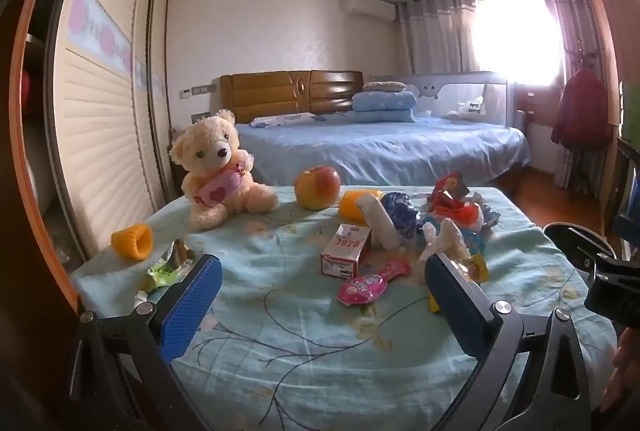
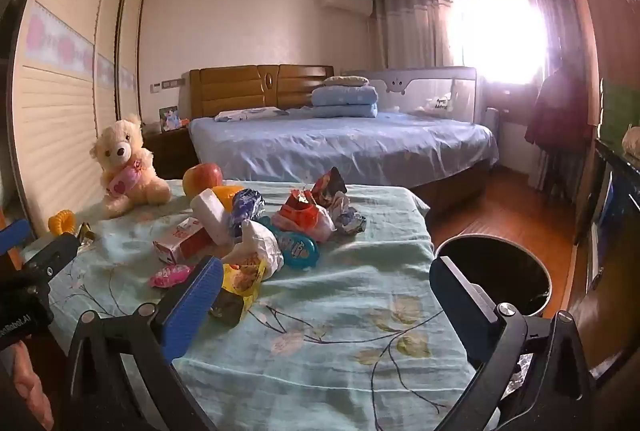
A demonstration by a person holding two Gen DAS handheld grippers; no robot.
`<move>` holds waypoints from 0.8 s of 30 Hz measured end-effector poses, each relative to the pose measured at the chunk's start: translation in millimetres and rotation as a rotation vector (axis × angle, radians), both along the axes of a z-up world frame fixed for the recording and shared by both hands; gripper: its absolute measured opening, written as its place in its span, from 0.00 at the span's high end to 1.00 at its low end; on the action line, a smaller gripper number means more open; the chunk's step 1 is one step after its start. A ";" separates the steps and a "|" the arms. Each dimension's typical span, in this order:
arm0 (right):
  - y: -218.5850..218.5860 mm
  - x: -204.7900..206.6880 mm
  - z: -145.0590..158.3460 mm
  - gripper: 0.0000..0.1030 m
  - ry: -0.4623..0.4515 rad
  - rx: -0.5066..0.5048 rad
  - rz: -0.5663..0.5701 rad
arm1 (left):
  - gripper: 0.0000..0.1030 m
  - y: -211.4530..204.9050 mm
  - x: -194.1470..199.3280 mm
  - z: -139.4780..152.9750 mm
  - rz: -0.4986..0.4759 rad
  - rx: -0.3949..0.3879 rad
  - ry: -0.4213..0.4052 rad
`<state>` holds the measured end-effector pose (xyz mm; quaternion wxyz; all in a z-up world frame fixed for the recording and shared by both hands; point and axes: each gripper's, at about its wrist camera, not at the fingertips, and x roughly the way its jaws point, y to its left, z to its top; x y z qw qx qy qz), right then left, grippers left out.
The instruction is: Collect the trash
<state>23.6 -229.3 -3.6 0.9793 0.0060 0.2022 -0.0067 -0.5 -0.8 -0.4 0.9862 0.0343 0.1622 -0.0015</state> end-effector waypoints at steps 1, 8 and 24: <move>0.3 0.2 0.2 0.00 0.007 0.006 0.000 | 0.01 -1.0 -0.4 -0.2 -0.001 0.003 0.003; -2.0 -2.8 1.0 0.00 0.016 0.047 0.012 | 0.01 1.3 -6.6 3.7 0.000 -0.009 0.021; 1.7 -2.6 1.3 0.00 0.001 0.060 0.044 | 0.01 2.6 4.7 -2.3 0.003 -0.013 0.030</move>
